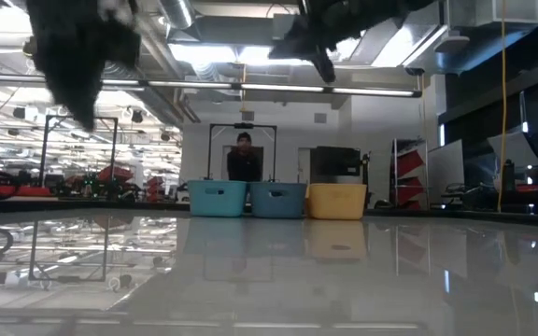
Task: Sort batteries
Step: Put the brown battery into the green bin
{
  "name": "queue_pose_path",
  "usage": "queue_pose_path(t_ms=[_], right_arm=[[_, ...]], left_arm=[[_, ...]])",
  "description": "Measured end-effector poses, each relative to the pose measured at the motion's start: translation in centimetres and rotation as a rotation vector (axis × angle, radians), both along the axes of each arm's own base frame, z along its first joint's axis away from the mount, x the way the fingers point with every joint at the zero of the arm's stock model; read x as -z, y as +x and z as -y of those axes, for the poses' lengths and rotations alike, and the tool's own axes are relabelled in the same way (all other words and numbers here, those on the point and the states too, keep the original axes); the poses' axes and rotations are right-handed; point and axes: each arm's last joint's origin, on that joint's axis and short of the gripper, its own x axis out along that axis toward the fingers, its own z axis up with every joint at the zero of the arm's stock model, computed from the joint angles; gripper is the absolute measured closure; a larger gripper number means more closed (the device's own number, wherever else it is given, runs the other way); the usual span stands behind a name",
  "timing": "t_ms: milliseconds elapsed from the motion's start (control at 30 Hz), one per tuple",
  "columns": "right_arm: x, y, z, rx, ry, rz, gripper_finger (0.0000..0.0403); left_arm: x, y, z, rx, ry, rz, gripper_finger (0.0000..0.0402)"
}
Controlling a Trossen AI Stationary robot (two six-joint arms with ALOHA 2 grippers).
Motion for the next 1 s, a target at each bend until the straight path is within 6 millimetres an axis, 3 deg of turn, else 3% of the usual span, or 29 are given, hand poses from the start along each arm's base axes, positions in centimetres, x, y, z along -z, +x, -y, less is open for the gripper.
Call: queue_pose_path(t_ms=[100, 233, 467, 600, 833, 1000], right_arm=[[0.6, -0.4, 0.8, 0.019, 0.009, -0.067, 0.0403], [1.0, -0.6, 0.9, 0.005, -0.027, -0.115, 0.0403], [0.8, -0.8, 2.0, 0.017, -0.077, -0.095, 0.0403], [0.8, -1.1, 3.2, 0.023, -0.064, -0.090, 0.0403], [0.8, -1.6, 4.5, -0.048, -0.100, -0.083, 0.0403], [0.7, -1.9, 5.4, -0.084, -0.120, -0.076, 0.0403]], left_arm=[[0.6, -0.9, -1.5, -0.159, -0.149, -0.152, 0.0401], [0.7, -1.1, -1.8, -0.186, -0.196, -0.183, 0.0401], [0.2, 0.3, -2.8, -0.229, -0.006, -0.004, 0.0402], [-0.4, 1.9, -4.5, -0.293, 0.185, 0.155, 0.0396], [0.8, 3.8, -9.5, -0.483, 0.286, 0.186, 0.0330], [1.2, 3.5, -12.2, -0.595, 0.290, 0.187, 0.0280]])
